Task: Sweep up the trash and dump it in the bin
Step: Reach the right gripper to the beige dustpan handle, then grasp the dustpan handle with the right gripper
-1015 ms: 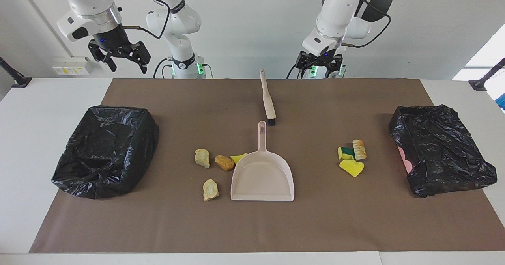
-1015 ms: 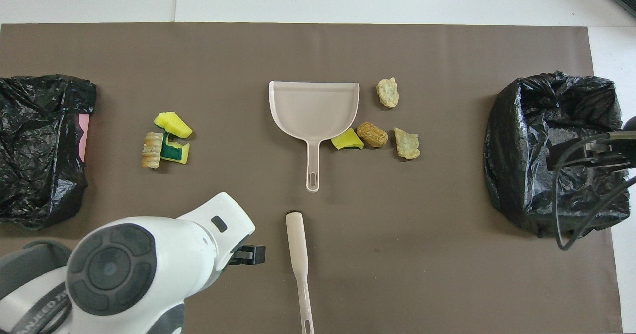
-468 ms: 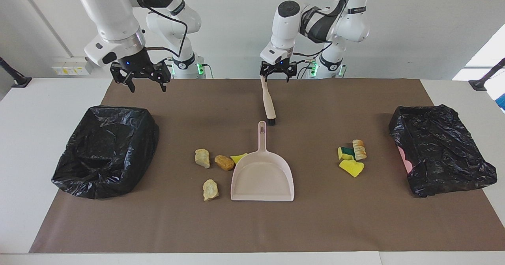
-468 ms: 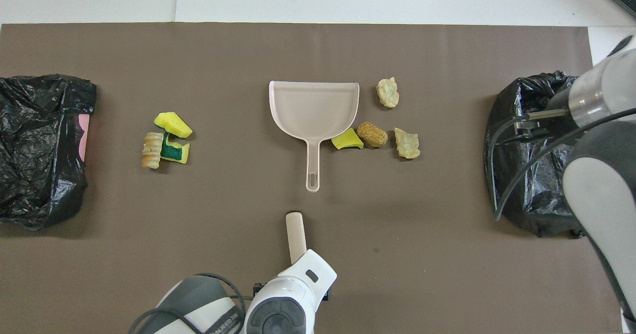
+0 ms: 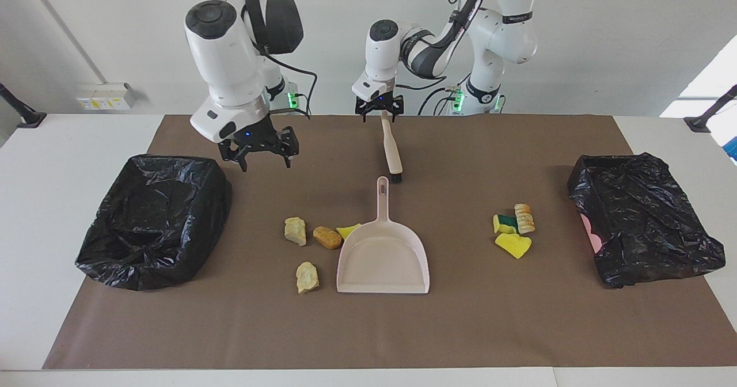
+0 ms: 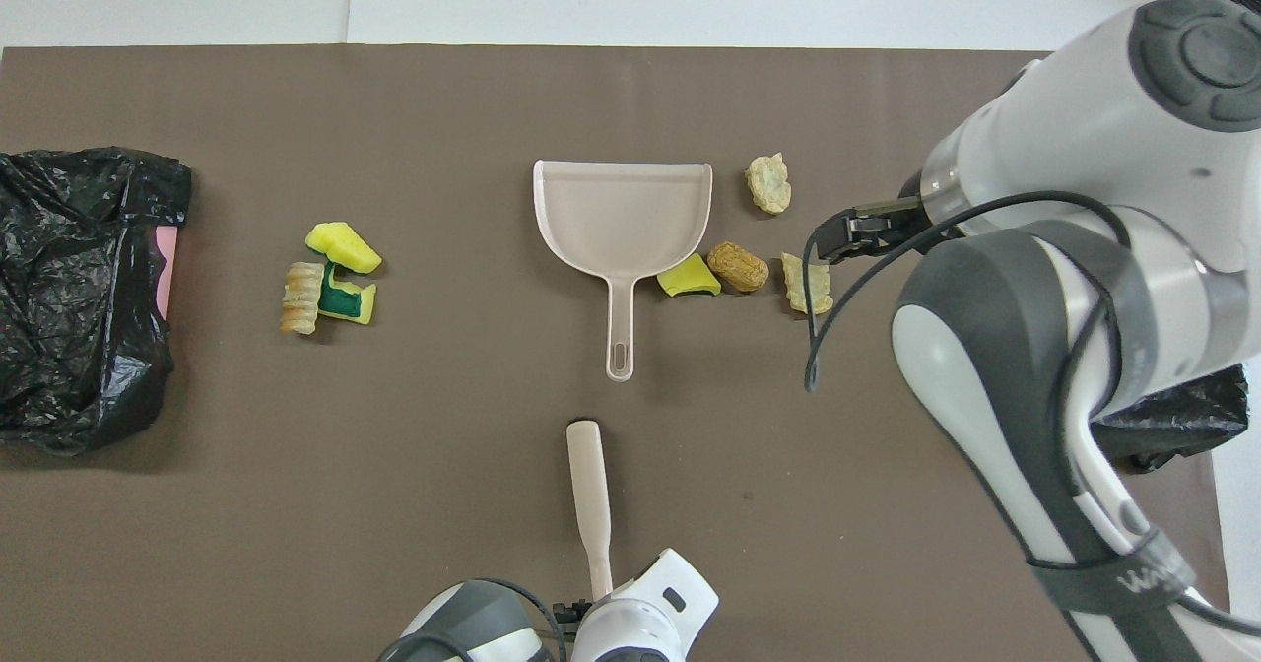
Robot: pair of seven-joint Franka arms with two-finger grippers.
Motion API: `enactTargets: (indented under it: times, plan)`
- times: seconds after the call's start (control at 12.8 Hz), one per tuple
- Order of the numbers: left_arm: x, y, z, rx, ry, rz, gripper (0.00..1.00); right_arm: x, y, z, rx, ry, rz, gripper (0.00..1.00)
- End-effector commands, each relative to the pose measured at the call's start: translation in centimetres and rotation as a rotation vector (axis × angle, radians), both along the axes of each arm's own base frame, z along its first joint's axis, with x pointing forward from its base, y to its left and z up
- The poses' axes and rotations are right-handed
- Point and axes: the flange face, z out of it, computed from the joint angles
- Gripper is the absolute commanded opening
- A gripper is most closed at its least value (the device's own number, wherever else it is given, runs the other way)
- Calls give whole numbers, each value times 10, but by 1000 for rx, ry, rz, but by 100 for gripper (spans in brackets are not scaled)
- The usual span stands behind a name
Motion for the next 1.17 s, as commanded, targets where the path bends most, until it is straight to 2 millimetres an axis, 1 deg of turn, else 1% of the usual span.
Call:
enactTargets:
  times: [0.0, 0.08, 0.23, 0.31, 0.47, 0.55, 0.62, 0.7, 0.78, 0.86, 0.94, 1.01, 1.09]
  plan:
    - [-4, -1, -11, -9, 6, 19, 100, 9, 40, -25, 46, -13, -63, 100]
    - [-3, -1, -5, -15, 4, 20, 100, 9, 57, -35, 52, -20, -70, 100]
    - [-1, 1, -6, -5, 10, 18, 100, 6, 97, -60, 59, -22, -69, 100]
    - [3, 5, -7, 10, 20, 27, 100, 6, 106, -68, 63, -25, -62, 100]
    - [8, 8, -2, 26, 32, 37, 100, 3, 132, -89, 69, -28, -38, 100]
    - [7, 8, -2, 28, 34, 35, 94, 2, 146, -98, 77, -35, -41, 100]
    - [9, 8, -1, 26, 31, 34, 93, -2, 162, -113, 67, -30, -39, 100]
    - [15, 9, 3, 22, 30, 46, 87, -8, 181, -127, 61, -29, -33, 100]
    - [15, 9, 8, 30, 36, 44, 61, -16, 198, -135, 63, -29, -28, 100]
    - [14, 11, 7, 41, 44, 42, 18, -20, 204, -143, 53, -22, -24, 100]
    - [17, 12, 7, 43, 46, 45, 0, -24, 208, -151, 40, -16, -10, 100]
    - [23, 15, 9, 40, 45, 56, 0, -29, 209, -159, 34, -6, -7, 100]
    - [24, 13, 13, 38, 44, 55, 0, -33, 208, -167, 30, 2, -8, 100]
